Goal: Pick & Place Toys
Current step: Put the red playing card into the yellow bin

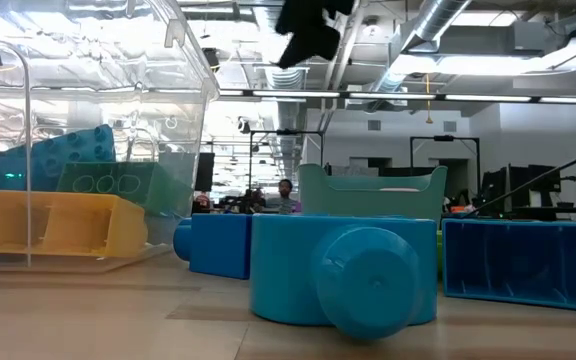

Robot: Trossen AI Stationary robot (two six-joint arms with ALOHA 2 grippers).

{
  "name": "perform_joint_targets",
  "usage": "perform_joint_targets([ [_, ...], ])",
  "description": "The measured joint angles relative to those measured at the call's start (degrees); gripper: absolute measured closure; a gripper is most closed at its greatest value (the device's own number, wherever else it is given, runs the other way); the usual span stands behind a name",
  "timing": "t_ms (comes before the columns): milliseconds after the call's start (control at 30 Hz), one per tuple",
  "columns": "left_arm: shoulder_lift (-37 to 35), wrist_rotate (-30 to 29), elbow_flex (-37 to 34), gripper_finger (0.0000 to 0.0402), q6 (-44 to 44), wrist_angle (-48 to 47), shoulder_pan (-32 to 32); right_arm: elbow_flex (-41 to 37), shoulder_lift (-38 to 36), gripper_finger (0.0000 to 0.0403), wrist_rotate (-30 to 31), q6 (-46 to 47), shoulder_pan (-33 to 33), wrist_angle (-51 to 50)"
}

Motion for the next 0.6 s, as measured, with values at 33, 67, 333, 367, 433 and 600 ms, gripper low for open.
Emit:
perform_joint_targets([
  [33,0.01,0.00,0.00,0.0257,-0.01,-0.03,-0.01,-2.10,-0.94,0.0163,1.00,1.47,0.67,0.65],
  [67,0.01,0.00,0.00,0.0257,-0.03,-0.02,-0.02,-4.49,-1.99,0.0163,1.83,2.96,1.35,1.20],
  [333,-0.03,-0.02,0.00,0.0257,2.82,0.04,0.00,-25.14,-13.17,0.0163,11.19,20.12,8.67,14.12],
  [367,-0.03,-0.02,0.00,0.0257,3.02,0.07,0.00,-27.42,-14.73,0.0163,12.66,22.39,9.60,15.32],
  [433,-0.03,-0.02,0.00,0.0257,3.09,0.03,0.18,-31.50,-17.83,0.0163,15.94,26.66,11.36,17.36],
  [600,-0.03,0.00,0.00,0.0257,3.12,0.03,1.28,-38.45,-25.25,0.0163,22.76,33.42,14.84,19.67],
])
